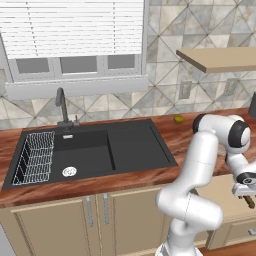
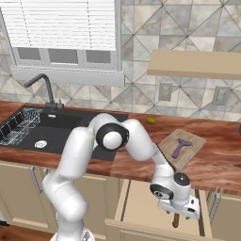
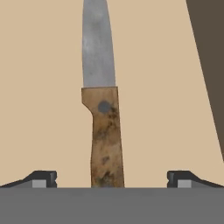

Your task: Open the drawer on the right and place the cutting tools on the cutting board.

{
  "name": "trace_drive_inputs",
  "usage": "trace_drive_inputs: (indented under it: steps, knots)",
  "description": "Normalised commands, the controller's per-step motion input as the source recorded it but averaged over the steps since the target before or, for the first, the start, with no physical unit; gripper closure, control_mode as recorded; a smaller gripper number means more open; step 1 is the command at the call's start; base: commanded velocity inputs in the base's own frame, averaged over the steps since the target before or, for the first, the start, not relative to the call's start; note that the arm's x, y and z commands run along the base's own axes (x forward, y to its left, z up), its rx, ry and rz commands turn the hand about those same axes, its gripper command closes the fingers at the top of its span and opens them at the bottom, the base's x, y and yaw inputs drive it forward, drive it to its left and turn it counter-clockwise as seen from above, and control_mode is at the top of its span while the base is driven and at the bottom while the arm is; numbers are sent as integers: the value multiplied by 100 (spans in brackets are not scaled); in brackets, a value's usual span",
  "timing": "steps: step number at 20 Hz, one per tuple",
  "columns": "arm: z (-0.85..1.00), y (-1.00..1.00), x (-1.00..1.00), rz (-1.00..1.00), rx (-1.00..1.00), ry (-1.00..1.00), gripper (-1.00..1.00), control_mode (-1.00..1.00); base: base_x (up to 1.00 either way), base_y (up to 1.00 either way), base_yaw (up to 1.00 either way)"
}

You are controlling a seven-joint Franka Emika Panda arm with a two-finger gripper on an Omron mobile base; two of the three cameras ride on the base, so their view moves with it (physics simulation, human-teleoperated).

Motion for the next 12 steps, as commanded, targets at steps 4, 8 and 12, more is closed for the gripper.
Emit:
trace_drive_inputs:
  steps: [4, 8, 12]
  knots:
    - [-14, 0, 0, 0, 0, -10, -100, -100, 0, 0, 0]
    - [-35, 3, 6, 0, 0, -7, -100, -100, 0, 0, 0]
    - [-64, 10, 14, 0, 0, 0, -100, -100, 0, 0, 0]
